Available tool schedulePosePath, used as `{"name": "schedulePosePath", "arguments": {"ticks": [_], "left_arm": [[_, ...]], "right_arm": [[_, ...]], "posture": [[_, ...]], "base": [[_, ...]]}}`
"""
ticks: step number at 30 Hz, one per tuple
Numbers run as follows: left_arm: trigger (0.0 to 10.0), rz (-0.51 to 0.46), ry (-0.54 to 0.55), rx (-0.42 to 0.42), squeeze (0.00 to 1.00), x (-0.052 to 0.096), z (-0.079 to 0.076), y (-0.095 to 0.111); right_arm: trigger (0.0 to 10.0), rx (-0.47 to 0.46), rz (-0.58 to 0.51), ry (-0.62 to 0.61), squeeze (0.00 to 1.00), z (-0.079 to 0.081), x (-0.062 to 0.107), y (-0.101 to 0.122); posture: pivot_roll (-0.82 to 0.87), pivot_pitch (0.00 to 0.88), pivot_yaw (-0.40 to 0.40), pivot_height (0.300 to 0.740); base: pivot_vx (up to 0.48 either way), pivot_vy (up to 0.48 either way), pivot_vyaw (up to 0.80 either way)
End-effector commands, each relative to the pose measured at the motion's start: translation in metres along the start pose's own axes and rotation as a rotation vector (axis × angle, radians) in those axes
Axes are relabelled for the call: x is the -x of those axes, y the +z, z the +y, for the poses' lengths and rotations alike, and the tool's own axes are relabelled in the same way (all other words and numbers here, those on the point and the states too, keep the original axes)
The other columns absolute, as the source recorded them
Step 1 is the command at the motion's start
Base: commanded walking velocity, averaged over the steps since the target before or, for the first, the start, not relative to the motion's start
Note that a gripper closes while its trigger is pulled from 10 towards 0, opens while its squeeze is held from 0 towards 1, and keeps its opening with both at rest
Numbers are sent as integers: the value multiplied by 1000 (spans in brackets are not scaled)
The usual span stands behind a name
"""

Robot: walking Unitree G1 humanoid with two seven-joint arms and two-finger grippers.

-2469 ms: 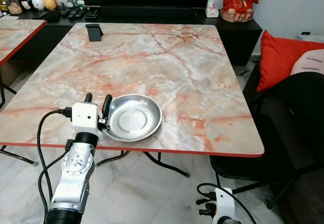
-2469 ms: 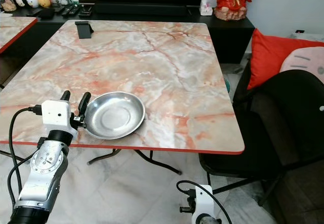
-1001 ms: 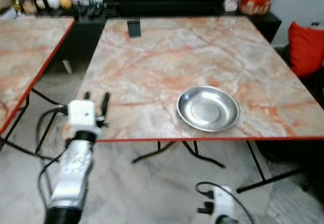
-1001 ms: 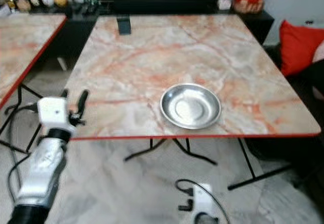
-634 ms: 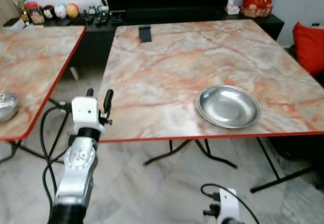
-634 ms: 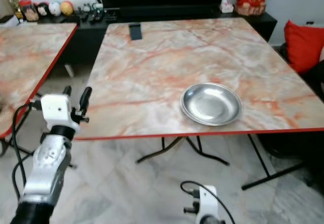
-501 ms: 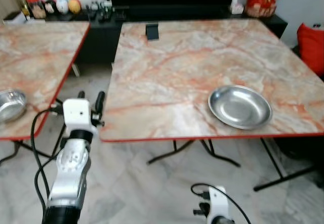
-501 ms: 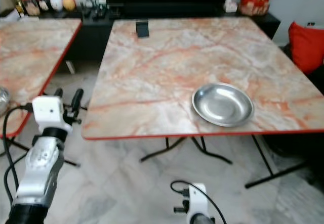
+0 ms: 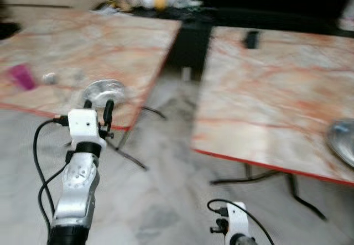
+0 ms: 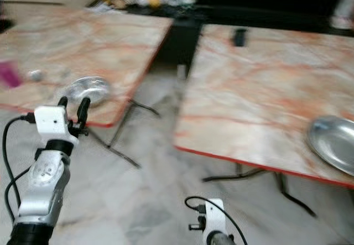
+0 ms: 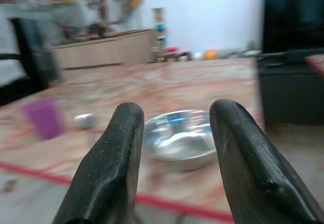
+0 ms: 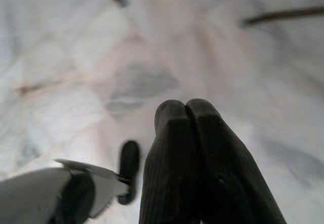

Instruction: Setting the table

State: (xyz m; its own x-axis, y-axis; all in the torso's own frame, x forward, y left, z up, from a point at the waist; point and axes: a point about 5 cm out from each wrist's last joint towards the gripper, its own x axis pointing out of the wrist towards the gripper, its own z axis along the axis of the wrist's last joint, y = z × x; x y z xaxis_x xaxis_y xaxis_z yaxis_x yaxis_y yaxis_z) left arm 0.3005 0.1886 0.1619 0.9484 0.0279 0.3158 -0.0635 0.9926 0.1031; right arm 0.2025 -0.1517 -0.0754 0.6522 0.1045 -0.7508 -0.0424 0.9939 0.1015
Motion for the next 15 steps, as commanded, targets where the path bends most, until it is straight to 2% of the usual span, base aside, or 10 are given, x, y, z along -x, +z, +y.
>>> {"name": "schedulePosePath", "arguments": {"ticks": [1,11,13,15], "left_arm": [[10000,-5,-13,3,0,0,-4,2],[10000,0,-5,-3,0,4,-2,1],[10000,2,5,-7,0,5,-1,0],[10000,14,17,-22,0,7,2,-2]], "right_arm": [[10000,-11,30,-14,0,-5,3,-10],[10000,-5,34,-5,0,-4,2,-9],[10000,-4,34,-4,0,-4,2,-9],[10000,-8,34,-7,0,-4,2,-9]], "posture": [[19,47,11,740],[24,52,11,740],[24,52,11,740],[24,52,11,740]], "base": [[0,371,800],[0,366,763],[0,289,606],[0,0,0]]}}
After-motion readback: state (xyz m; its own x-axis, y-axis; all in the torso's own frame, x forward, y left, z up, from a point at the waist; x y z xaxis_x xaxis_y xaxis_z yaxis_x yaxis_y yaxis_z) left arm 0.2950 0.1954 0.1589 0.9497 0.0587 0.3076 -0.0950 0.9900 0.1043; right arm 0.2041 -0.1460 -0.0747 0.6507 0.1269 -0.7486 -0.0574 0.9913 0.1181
